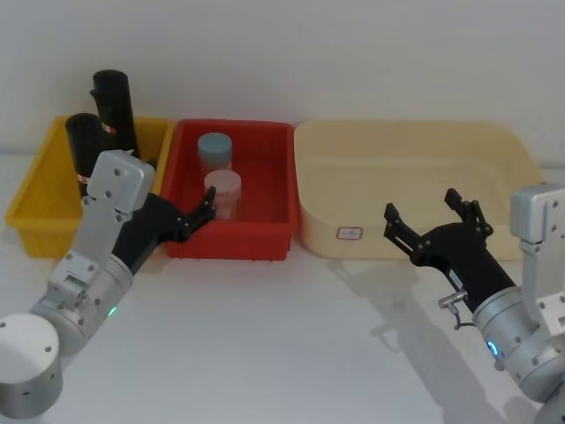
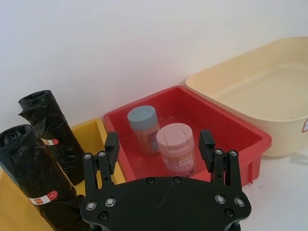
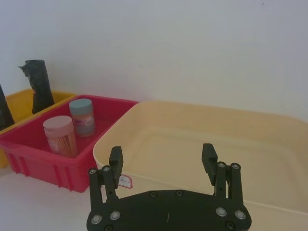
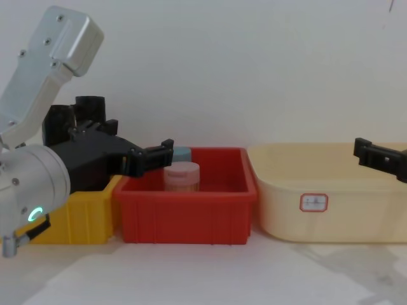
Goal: Pick up the garbage bag with the one hand and transfer it to the other hand.
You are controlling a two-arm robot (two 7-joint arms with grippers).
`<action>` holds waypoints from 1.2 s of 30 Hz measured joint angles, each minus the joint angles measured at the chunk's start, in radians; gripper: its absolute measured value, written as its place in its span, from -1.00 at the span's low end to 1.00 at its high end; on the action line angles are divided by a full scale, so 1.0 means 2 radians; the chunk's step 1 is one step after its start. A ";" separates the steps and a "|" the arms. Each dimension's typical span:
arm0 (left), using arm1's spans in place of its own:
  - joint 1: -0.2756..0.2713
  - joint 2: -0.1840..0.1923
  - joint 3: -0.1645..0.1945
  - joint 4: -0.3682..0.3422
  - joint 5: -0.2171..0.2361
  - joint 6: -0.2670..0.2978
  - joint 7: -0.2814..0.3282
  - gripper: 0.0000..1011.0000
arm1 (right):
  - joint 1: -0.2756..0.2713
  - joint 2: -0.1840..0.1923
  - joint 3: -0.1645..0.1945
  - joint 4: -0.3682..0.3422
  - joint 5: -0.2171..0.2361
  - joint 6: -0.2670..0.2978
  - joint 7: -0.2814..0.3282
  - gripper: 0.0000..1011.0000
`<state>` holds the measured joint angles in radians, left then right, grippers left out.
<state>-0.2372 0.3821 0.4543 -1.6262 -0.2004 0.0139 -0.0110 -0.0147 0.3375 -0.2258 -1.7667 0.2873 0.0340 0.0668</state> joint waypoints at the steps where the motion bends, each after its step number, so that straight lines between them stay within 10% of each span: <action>1: 0.000 0.000 0.000 0.000 0.000 0.000 0.000 0.98 | 0.000 0.000 0.000 0.000 0.000 0.000 0.000 0.98; 24: 0.002 0.002 -0.005 -0.008 -0.004 0.007 -0.003 0.98 | 0.000 0.000 0.000 0.000 0.000 0.000 0.000 0.98; 36: 0.022 0.018 -0.046 -0.051 -0.053 0.070 -0.017 0.98 | 0.000 0.000 0.000 0.000 0.000 0.000 0.000 0.98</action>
<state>-0.1937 0.4182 0.3632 -1.7275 -0.3073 0.1543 -0.0447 -0.0146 0.3375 -0.2258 -1.7667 0.2874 0.0340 0.0668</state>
